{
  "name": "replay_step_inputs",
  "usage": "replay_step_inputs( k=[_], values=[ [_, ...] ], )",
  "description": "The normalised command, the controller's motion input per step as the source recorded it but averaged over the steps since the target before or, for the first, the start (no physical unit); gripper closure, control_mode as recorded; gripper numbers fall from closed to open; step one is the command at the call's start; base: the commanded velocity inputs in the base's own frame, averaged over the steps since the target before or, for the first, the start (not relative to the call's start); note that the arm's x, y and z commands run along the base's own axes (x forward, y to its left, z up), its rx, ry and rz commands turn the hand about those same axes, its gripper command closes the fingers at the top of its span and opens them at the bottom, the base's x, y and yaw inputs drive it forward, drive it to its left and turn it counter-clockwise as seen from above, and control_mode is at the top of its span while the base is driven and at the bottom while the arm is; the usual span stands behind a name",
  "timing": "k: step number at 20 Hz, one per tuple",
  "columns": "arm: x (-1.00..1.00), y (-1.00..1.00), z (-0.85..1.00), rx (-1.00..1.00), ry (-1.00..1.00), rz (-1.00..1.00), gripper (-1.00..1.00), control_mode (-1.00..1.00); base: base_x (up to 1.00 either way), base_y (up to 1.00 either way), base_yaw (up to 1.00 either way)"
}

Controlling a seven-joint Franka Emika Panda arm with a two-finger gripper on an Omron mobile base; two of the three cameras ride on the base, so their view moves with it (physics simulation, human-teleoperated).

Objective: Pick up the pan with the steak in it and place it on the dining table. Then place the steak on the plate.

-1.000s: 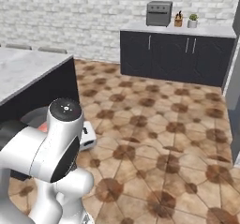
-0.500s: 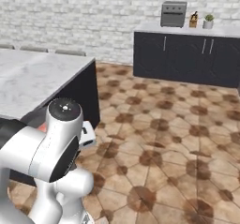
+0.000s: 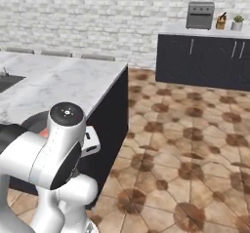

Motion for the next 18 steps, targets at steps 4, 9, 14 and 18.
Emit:
replay_step_inputs(
  k=[4,9,14,18],
  values=[
    [0.0,0.0,0.0,0.0,0.0,0.0,1.0,1.0,0.0,1.0,-0.04],
    [0.0,0.0,0.0,0.0,0.0,0.0,1.0,1.0,0.0,1.0,-0.04],
    [0.0,0.0,0.0,0.0,0.0,0.0,1.0,1.0,0.0,1.0,-0.03],
    [0.0,0.0,0.0,0.0,0.0,0.0,1.0,1.0,0.0,1.0,-0.02]
  ],
)
